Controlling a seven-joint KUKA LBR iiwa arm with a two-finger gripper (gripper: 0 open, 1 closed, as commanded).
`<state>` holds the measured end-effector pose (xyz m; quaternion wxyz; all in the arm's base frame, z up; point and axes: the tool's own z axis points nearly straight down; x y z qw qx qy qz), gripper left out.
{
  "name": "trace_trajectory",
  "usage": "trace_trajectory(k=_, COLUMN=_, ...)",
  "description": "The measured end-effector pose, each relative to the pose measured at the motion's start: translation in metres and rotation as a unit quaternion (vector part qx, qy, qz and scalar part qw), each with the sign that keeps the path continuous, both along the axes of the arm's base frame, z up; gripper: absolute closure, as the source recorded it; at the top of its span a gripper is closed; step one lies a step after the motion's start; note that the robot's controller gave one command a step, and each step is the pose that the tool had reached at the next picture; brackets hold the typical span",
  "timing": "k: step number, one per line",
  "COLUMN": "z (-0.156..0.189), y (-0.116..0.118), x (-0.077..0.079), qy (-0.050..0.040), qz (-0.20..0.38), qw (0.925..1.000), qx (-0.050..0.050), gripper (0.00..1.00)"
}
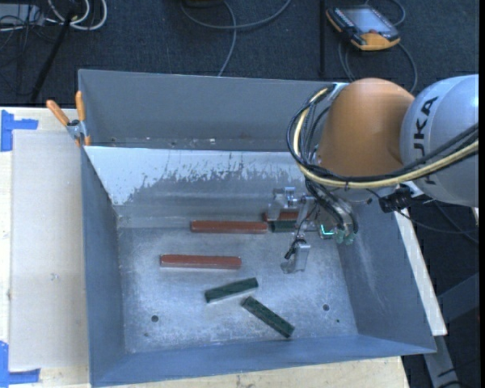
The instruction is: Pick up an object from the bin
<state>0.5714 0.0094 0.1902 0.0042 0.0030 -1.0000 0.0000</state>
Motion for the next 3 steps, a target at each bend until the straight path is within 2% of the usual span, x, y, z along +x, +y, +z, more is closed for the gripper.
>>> trace_trajectory(k=1, z=-0.1246, y=0.0257, x=-0.0493, qy=0.0001, qz=0.028, qw=0.9996, qx=0.0, gripper=0.0)
trace_trajectory(k=2, z=-0.1189, y=0.0254, x=-0.046, qy=-0.0053, qz=0.028, qw=0.9996, qx=0.0, gripper=1.0)
trace_trajectory(k=3, z=-0.1201, y=0.0255, x=-0.0461, qy=-0.0047, qz=0.027, qw=0.9996, qx=0.0, gripper=0.0)
